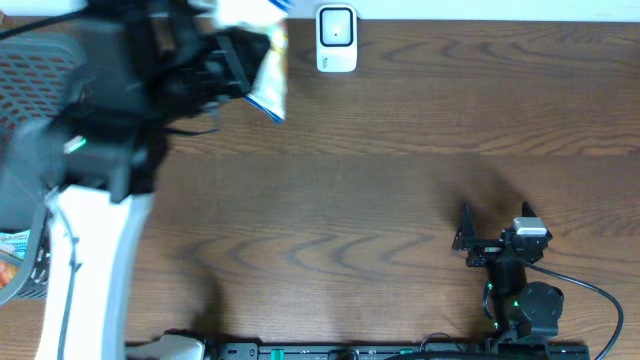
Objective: Scan the item barcode
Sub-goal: 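Carry the snack bag to the scanner and drop it on the table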
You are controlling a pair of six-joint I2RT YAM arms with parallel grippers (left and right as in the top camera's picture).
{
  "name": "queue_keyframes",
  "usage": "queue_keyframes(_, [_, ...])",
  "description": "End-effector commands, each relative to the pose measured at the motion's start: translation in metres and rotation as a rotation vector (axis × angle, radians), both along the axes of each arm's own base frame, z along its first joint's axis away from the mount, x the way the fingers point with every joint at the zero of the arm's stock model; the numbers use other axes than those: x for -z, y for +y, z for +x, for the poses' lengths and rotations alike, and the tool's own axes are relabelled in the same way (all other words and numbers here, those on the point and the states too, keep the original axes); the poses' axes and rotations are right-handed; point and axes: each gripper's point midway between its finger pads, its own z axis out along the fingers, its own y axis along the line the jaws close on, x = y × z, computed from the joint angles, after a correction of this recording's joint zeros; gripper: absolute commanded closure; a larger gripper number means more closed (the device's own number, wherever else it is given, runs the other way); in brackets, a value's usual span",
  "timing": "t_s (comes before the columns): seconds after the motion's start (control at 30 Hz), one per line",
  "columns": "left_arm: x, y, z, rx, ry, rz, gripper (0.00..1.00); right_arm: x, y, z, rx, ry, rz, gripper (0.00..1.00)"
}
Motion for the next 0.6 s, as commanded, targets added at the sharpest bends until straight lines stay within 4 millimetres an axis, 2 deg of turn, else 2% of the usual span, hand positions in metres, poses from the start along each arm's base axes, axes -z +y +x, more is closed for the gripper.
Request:
queue_keyframes(0.0, [0.042,-0.022,0.017,-0.026,0.065,0.123,0.93,0.001,-0.002,0.0,0.008,0.004,0.01,0.01])
queue_keyframes(0.1, [0.087,-0.05,0.023,-0.033,0.184,0.175,0.93,0.001,-0.002,0.0,0.008,0.004,0.01,0.01])
queue_keyframes(0.27, [0.151,-0.105,0.025,-0.028,0.376,0.16,0.93,0.001,-0.002,0.0,0.008,0.004,0.01,0.01])
queue_keyframes(0.4, [0.19,-0.136,0.024,-0.031,0.473,0.157,0.92,0.001,-0.002,0.0,0.008,0.004,0.01,0.01])
queue_keyframes(0.43, [0.2,-0.143,0.023,-0.032,0.492,0.157,0.86,0.001,-0.002,0.0,0.008,0.004,0.01,0.01])
queue_keyframes(0.47, [0.207,-0.15,0.023,-0.028,0.503,0.16,0.73,0.001,-0.002,0.0,0.008,0.004,0.01,0.01])
queue_keyframes(0.5, [0.217,-0.16,0.023,-0.013,0.505,0.166,0.48,0.001,-0.002,0.0,0.008,0.004,0.01,0.01])
queue_keyframes(0.53, [0.222,-0.166,0.023,-0.004,0.505,0.169,0.32,0.001,-0.002,0.0,0.008,0.004,0.01,0.01])
queue_keyframes(0.57, [0.227,-0.171,0.023,0.005,0.506,0.172,0.27,0.001,-0.002,0.0,0.008,0.004,0.01,0.01])
